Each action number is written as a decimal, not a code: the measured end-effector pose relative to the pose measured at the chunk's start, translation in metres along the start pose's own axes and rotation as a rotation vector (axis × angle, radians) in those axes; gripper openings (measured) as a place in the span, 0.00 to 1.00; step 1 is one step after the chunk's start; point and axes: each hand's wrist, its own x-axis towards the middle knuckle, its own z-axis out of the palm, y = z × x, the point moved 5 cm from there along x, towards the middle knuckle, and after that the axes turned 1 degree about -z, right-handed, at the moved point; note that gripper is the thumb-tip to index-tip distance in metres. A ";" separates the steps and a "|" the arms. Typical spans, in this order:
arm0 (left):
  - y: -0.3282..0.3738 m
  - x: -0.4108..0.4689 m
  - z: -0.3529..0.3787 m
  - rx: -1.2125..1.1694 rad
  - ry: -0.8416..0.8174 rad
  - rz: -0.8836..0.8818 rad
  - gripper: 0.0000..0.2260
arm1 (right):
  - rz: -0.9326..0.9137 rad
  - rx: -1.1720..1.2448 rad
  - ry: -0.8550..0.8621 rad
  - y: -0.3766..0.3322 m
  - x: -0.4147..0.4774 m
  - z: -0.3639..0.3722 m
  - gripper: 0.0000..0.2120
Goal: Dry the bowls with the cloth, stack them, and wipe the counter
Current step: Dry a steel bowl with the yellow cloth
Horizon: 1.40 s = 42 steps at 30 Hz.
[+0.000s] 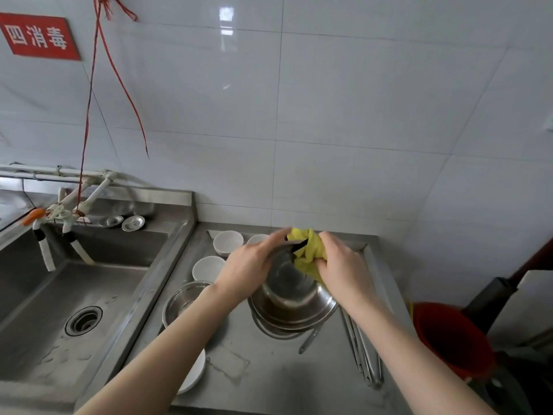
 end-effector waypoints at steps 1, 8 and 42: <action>-0.004 -0.001 -0.005 -0.072 0.076 -0.072 0.28 | 0.052 0.052 0.036 0.005 0.000 0.001 0.05; -0.017 -0.014 -0.008 -0.271 0.123 -0.260 0.32 | 0.428 0.314 0.063 0.039 -0.003 0.010 0.12; -0.023 -0.017 -0.007 -0.204 0.101 -0.263 0.34 | 0.421 0.339 0.035 0.034 0.002 0.009 0.12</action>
